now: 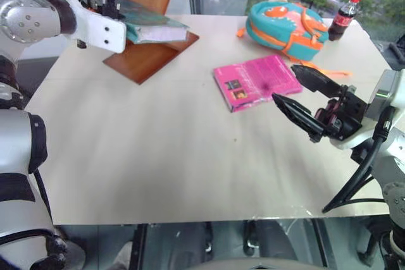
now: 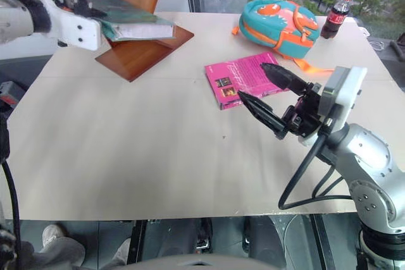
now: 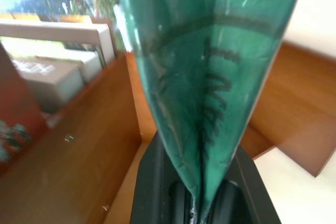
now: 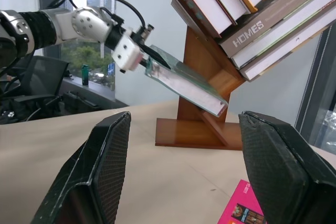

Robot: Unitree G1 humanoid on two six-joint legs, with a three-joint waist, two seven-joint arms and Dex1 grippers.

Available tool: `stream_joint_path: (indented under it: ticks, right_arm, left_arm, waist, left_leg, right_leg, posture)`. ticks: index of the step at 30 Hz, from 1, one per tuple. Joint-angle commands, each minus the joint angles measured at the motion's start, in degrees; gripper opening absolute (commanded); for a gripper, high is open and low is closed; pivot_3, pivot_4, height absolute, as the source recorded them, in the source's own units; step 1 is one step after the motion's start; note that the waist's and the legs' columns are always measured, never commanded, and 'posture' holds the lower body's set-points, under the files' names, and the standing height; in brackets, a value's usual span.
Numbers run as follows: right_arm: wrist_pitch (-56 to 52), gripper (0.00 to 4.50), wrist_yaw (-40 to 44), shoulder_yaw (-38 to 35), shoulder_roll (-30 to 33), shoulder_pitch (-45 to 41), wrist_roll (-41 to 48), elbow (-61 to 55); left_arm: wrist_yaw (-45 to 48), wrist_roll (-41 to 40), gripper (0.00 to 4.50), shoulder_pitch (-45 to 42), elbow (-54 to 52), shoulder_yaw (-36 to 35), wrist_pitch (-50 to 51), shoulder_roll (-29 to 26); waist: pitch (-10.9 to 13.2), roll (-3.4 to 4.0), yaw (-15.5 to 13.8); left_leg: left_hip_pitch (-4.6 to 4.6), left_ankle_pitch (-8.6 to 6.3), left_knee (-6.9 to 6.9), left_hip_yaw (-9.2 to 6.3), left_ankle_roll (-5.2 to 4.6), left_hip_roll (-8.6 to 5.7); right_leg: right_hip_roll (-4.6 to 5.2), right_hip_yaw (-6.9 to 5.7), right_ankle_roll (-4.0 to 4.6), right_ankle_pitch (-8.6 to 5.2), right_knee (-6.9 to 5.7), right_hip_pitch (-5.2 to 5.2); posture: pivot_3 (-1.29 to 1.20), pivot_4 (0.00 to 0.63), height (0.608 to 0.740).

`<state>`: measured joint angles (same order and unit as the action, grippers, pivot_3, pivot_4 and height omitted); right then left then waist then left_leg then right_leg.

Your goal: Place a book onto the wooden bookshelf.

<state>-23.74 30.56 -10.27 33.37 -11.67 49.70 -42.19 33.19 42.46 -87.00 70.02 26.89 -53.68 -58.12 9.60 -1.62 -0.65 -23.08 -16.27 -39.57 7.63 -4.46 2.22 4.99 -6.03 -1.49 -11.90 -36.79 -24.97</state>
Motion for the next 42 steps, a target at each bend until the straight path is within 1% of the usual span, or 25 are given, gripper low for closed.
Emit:
stream_joint_path:
  ticks: [1,6,7,8,9,13,16,19,23,26,28,30,32,34,35,36,37,39,40,42]
  right_arm:
    - [0.22,3.36,-0.88,-0.36,-0.07,-0.88,0.2,-1.32]
    - [0.25,3.36,-1.62,-0.17,-0.05,-0.88,0.16,-1.66]
    - [0.24,3.36,-1.74,-0.21,0.01,-0.78,0.25,-1.82]
    - [0.24,3.36,-1.82,-0.33,0.06,-0.63,0.38,-1.99]
    - [0.22,3.36,-1.9,-0.4,0.1,-0.56,0.45,-2.04]
    - [0.09,3.36,-1.93,-0.43,0.26,-0.58,0.72,-1.91]
    - [-0.04,3.36,-1.29,-0.11,0.35,-1.33,0.94,-1.13]
    - [-0.29,3.36,-0.55,0.1,0.34,-2.03,1.21,-0.52]
    - [-0.57,3.36,0.81,0.33,0.35,-2.93,1.73,0.57]
    - [-0.78,3.36,1.82,0.54,0.31,-3.57,1.96,1.42]
    - [-0.83,3.36,2.51,0.78,0.29,-3.94,2.05,2.06]
    - [-0.82,3.36,3.18,1.0,0.18,-4.32,2.07,2.79]
    - [-0.76,3.36,3.71,1.15,0.09,-4.59,1.93,3.41]
    - [-0.76,3.36,4.08,1.16,0.15,-4.8,1.91,3.81]
    - [-0.76,3.36,4.23,1.13,0.2,-4.9,1.92,3.98]
    - [-0.78,3.36,4.35,1.1,0.35,-4.97,1.84,4.03]
    - [-0.83,3.36,4.4,1.04,0.48,-5.01,1.8,4.02]
    - [-0.99,3.36,4.28,0.6,0.85,-4.85,1.76,3.71]
    - [-1.06,3.36,4.13,0.31,1.01,-4.65,1.8,3.46]
    - [-1.13,3.36,3.86,-0.12,1.28,-4.22,1.84,2.94]
  left_arm:
    - [-4.71,2.31,0.07,-3.7,3.38,1.02,2.36,-0.01]
    - [-3.17,0.69,1.86,-4.91,5.86,-0.3,5.26,0.81]
    - [-3.61,0.62,2.28,-4.88,5.9,-0.44,5.43,0.66]
    - [-3.89,0.46,2.72,-4.75,5.88,-0.67,5.39,0.41]
    - [-3.77,-0.12,2.99,-4.44,5.9,-1.23,5.38,0.03]
    - [-3.09,-2.54,2.99,-2.66,5.67,-3.02,4.22,-2.12]
    - [-0.61,-6.82,2.99,-0.52,5.25,-6.21,2.39,-4.0]
    - [4.95,-13.98,2.99,2.15,4.5,-11.32,0.0,-5.52]
    - [14.57,-26.95,2.99,8.04,2.52,-20.39,-1.75,-7.6]
    - [22.08,-38.43,2.99,13.87,-0.47,-28.75,3.47,-8.04]
    - [24.5,-44.51,2.99,19.14,-2.65,-33.81,9.05,-8.43]
    - [25.56,-50.14,2.47,26.43,-5.73,-38.84,15.88,-8.23]
    - [24.15,-53.81,1.76,34.62,-11.1,-42.46,21.02,-6.88]
    - [21.34,-57.7,0.74,41.73,-19.73,-45.47,27.27,-3.83]
    - [20.09,-59.05,0.35,44.7,-24.22,-46.48,30.13,-2.5]
    - [18.98,-62.23,0.11,48.66,-31.39,-47.18,35.42,0.26]
    - [18.03,-64.49,0.11,51.69,-37.01,-47.83,39.63,2.19]
    - [15.95,-73.06,0.11,59.27,-53.0,-47.69,51.75,7.5]
    - [15.21,-76.23,0.11,62.3,-59.61,-46.95,56.58,9.27]
    - [12.69,-81.24,0.11,65.67,-69.11,-45.88,64.49,12.37]
  waist:
    - [0.02,-0.03,0.03]
    - [0.02,-0.03,0.03]
    - [0.03,-0.04,0.01]
    - [0.03,-0.05,-0.01]
    - [0.04,-0.06,-0.02]
    - [0.04,-0.08,0.0]
    - [0.04,-0.07,0.16]
    - [0.04,-0.08,0.12]
    - [0.04,-0.1,0.15]
    - [0.03,-0.11,0.23]
    - [0.03,-0.11,0.27]
    - [0.02,-0.09,0.53]
    - [0.02,-0.09,0.96]
    - [0.02,-0.09,1.02]
    - [0.0,-0.12,0.78]
    - [-0.01,-0.16,0.66]
    - [-0.02,-0.16,0.54]
    - [-0.03,-0.19,0.34]
    - [-0.03,-0.19,0.32]
    - [-0.04,-0.19,0.36]
  left_leg:
    - [-0.02,0.0,0.0,0.01,0.0,0.0]
    - [-0.44,0.0,-0.12,0.02,0.01,0.0]
    - [-0.74,0.01,-0.34,-0.01,0.01,0.02]
    - [-0.78,0.01,-0.44,-0.01,0.01,0.03]
    - [-0.79,0.0,-0.48,-0.02,0.01,0.03]
    - [-0.81,-0.01,-0.55,-0.02,-0.02,0.03]
    - [-0.79,-0.01,-0.6,-0.03,-0.02,0.05]
    - [-0.76,-0.01,-0.73,-0.02,-0.02,0.07]
    - [-0.75,-0.01,-0.88,-0.02,-0.02,0.06]
    - [-0.71,-0.01,-0.95,-0.01,-0.02,0.07]
    - [-0.72,-0.01,-1.08,-0.04,-0.02,0.07]
    - [-0.7,-0.01,-1.17,-0.04,-0.02,0.08]
    - [-0.65,-0.01,-1.21,-0.01,-0.03,0.09]
    - [-0.67,-0.01,-1.31,-0.05,-0.03,0.12]
    - [-0.71,-0.01,-1.4,-0.13,-0.03,0.14]
    - [-0.76,-0.01,-1.51,-0.21,-0.03,0.15]
    - [-0.78,-0.01,-1.54,-0.23,-0.03,0.15]
    - [-0.75,-0.02,-1.61,-0.26,-0.04,0.15]
    - [-0.74,-0.02,-1.62,-0.26,-0.04,0.14]
    - [-0.71,-0.03,-1.63,-0.28,-0.04,0.14]
  right_leg:
    - [0.0,0.0,0.0,0.0,-0.01,-0.03]
    - [0.0,-0.01,0.02,0.02,-0.11,-0.42]
    - [0.0,-0.05,0.18,0.12,-0.24,-0.67]
    - [0.0,-0.08,0.18,0.12,-0.27,-0.69]
    - [0.0,-0.1,0.18,0.12,-0.27,-0.66]
    - [0.02,-0.1,0.03,0.04,-0.27,-0.63]
    - [0.02,-0.08,0.0,0.02,-0.37,-0.64]
    - [0.03,-0.05,0.01,0.02,-0.57,-0.65]
    - [0.08,-0.04,0.01,0.02,-0.76,-0.65]
    - [0.1,-0.01,0.08,0.05,-0.88,-0.65]
    - [0.1,-0.02,0.08,0.05,-0.97,-0.63]
    - [0.1,0.02,0.08,0.05,-1.06,-0.63]
    - [0.1,0.07,0.08,0.05,-1.15,-0.62]
    - [0.1,0.04,0.08,0.06,-1.18,-0.59]
    - [0.12,-0.03,0.16,0.11,-1.2,-0.56]
    - [0.13,-0.11,0.2,0.13,-1.2,-0.53]
    - [0.13,-0.12,0.2,0.14,-1.18,-0.51]
    - [0.17,-0.11,0.21,0.15,-1.18,-0.44]
    - [0.19,-0.07,0.21,0.16,-1.18,-0.42]
    - [0.21,0.0,0.22,0.17,-1.17,-0.38]
  posture:
    - [0.0,0.15,0.74]
    - [0.0,0.15,0.74]
    - [0.0,0.15,0.74]
    - [0.0,0.15,0.74]
    - [0.0,0.15,0.74]
    - [0.0,0.15,0.74]
    - [0.0,0.15,0.74]
    - [0.0,0.15,0.74]
    - [0.0,0.15,0.74]
    - [0.0,0.15,0.74]
    - [0.0,0.15,0.74]
    - [0.0,0.15,0.74]
    - [0.0,0.15,0.74]
    - [0.0,0.15,0.74]
    - [0.0,0.15,0.74]
    - [0.0,0.15,0.74]
    - [0.0,0.15,0.74]
    - [0.0,0.15,0.74]
    - [0.0,0.15,0.74]
    - [0.0,0.15,0.74]
